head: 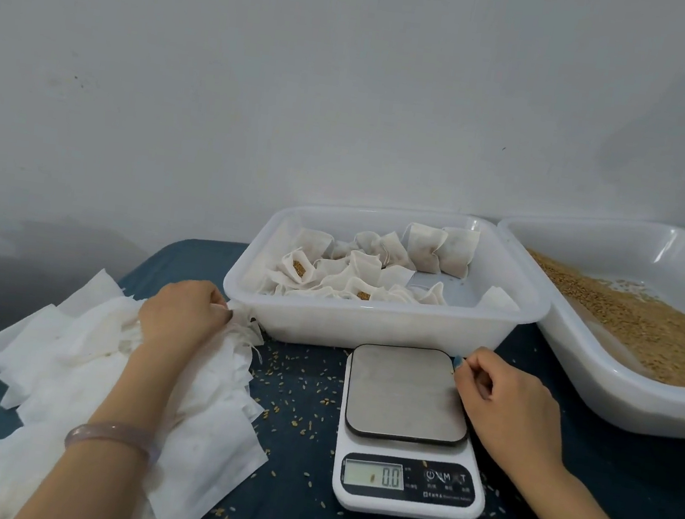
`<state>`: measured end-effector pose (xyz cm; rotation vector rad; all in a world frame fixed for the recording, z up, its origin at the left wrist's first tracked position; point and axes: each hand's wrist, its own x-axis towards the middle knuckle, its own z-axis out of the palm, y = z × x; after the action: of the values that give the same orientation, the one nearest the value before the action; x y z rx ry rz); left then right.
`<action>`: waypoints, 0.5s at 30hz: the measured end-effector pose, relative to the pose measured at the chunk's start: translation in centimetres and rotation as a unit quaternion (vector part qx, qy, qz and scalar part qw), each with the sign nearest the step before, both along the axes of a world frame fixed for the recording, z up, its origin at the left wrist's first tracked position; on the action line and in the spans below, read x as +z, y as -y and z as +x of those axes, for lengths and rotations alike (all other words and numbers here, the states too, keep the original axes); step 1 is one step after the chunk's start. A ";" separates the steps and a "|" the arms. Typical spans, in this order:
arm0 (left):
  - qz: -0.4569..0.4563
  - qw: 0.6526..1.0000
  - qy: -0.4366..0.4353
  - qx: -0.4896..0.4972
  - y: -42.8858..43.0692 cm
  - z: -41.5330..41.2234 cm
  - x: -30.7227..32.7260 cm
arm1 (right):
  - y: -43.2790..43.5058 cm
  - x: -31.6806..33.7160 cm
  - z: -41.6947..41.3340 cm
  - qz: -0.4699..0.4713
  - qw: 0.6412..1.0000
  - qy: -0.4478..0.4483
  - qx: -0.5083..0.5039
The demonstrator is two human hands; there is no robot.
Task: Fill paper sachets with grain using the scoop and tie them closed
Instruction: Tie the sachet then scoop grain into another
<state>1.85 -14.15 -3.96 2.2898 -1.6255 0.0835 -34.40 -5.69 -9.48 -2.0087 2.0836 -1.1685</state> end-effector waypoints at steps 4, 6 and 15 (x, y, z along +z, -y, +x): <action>0.081 0.995 0.024 -0.055 -0.7 -0.3 1.0 | 0.0 0.0 -0.1 0.002 1.000 0.001 0.001; 0.087 0.992 0.042 -0.077 -1.2 -0.5 1.4 | 0.0 0.0 -0.1 0.002 1.000 0.001 0.001; 0.028 0.960 0.254 -0.115 -3.5 -0.9 2.0 | -0.1 0.0 0.0 0.008 1.000 0.004 -0.003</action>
<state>1.00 -10.63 -1.92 2.2159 -2.1530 0.6221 -34.43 -5.63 -9.43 -1.9895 2.0901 -1.1533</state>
